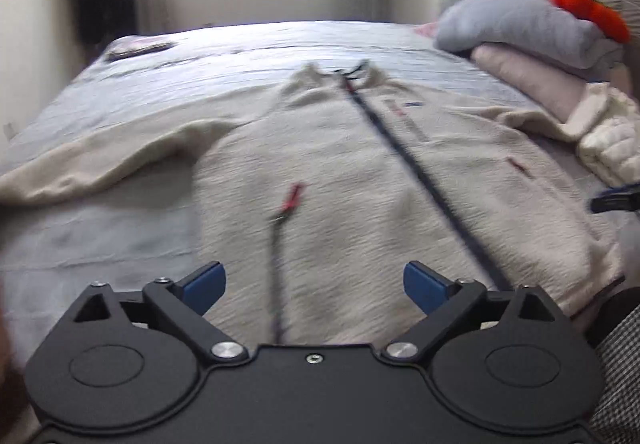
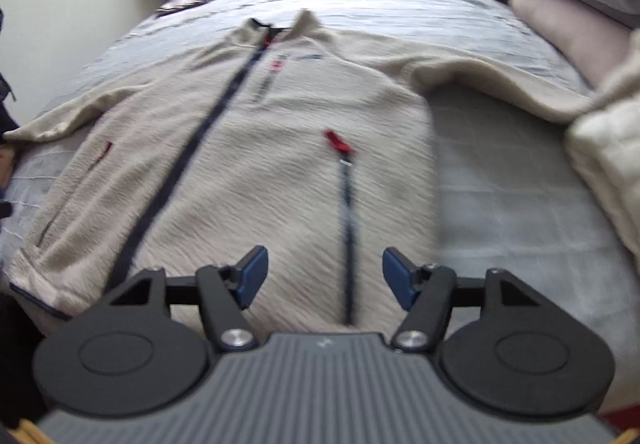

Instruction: Fold large clothes

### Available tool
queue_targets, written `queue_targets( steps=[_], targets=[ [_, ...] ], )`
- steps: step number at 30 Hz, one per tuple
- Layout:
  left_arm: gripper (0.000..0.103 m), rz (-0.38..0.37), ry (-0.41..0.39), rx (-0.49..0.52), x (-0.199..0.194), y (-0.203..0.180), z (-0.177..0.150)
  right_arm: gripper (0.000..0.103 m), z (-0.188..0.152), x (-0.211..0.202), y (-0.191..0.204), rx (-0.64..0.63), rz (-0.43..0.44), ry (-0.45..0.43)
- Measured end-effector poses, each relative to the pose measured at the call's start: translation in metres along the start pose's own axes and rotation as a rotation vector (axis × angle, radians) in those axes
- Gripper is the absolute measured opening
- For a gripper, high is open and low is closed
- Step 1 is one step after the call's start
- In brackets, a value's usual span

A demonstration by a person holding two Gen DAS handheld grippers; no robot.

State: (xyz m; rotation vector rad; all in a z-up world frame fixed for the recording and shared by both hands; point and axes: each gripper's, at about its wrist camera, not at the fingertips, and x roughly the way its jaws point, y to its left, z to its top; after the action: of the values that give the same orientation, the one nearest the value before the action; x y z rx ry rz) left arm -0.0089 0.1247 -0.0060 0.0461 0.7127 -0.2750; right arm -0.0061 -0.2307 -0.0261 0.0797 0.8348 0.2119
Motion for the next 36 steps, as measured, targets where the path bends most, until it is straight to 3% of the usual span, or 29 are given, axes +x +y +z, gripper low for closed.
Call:
queue_targets(
  steps=[4,7,8,10,12,16,18,21,25,30,36],
  targets=[
    [0.098,-0.038,0.05,0.105,0.052,-0.036,-0.01,0.065,0.008,0.048,0.021,-0.056,-0.004,0.041],
    [0.098,-0.01,0.206,0.17,0.082,-0.042,-0.04,0.065,-0.012,0.071,0.018,-0.082,-0.027,0.101],
    [0.098,-0.034,0.151,0.136,0.073,-0.035,-0.05,0.065,-0.015,0.069,0.014,-0.076,-0.012,0.108],
    [0.098,-0.076,0.169,0.144,0.062,-0.024,-0.057,0.065,-0.023,0.056,0.005,-0.087,-0.052,0.126],
    [0.098,-0.118,0.215,0.117,0.049,-0.014,-0.059,0.065,-0.033,0.043,-0.003,-0.124,-0.019,0.132],
    [0.098,-0.129,0.297,0.078,0.036,-0.011,-0.048,0.066,-0.026,0.024,-0.024,-0.03,0.033,0.175],
    [0.099,-0.113,0.284,0.041,0.03,-0.013,-0.037,0.071,-0.013,0.011,-0.032,-0.007,0.032,0.146],
    [0.103,-0.092,0.209,0.018,0.024,-0.017,-0.02,0.09,0.011,-0.011,-0.05,-0.017,-0.079,0.036],
    [0.103,-0.047,0.158,-0.007,0.038,-0.019,0.003,0.09,0.046,-0.027,-0.098,0.051,-0.227,-0.047],
    [0.103,-0.002,0.175,-0.069,0.067,-0.018,0.028,0.091,0.081,-0.03,-0.175,0.217,-0.326,-0.127],
    [0.103,0.023,0.159,-0.064,0.101,-0.022,0.06,0.091,0.109,-0.004,-0.262,0.408,-0.418,-0.159]
  ],
)
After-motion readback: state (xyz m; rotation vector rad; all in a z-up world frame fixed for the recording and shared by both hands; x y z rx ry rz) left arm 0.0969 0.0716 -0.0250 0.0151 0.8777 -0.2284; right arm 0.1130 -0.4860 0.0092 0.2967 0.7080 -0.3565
